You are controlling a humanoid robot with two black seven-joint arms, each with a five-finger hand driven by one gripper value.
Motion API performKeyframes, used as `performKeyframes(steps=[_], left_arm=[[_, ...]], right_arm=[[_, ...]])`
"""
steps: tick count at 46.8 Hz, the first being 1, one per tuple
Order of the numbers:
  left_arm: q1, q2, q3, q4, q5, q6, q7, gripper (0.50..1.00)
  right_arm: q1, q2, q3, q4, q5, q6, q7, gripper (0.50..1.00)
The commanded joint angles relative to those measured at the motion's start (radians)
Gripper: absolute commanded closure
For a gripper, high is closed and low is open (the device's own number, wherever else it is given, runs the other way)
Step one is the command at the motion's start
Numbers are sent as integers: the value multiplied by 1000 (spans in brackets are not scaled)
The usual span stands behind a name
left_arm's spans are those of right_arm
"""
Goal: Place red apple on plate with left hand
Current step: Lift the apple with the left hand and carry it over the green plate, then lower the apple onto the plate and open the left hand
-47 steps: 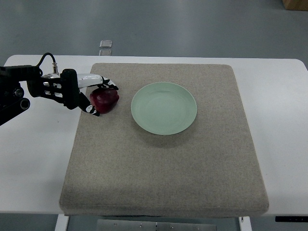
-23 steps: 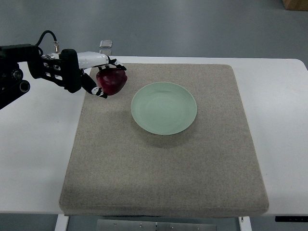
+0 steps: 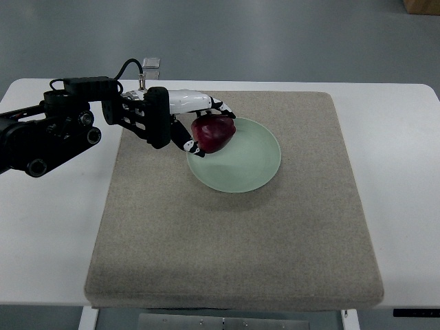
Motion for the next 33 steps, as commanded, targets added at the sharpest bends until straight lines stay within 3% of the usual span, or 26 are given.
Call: performKeyframes(steps=[1,4,6,10,22,33], left_arm=[[5,-17,2,15,0,0,0,939],[5,-20,2,17,-1,0,0,753],[5,-20,3,17,-1,0,0,692],[14,-23,12,15,-7,0,0,508],[14,-28,22,17,-55,0,0,504],[-23,-9,8,20,-377,2,1,504]], right_arm=[[0,0,0,0,0,0,1,570],[0,0,0,0,0,0,1,570],[0,0,0,0,0,0,1,570],[0,0,0,0,0,0,1,570],[0,0,0,0,0,0,1,570],[0,0,0,0,0,0,1,572]])
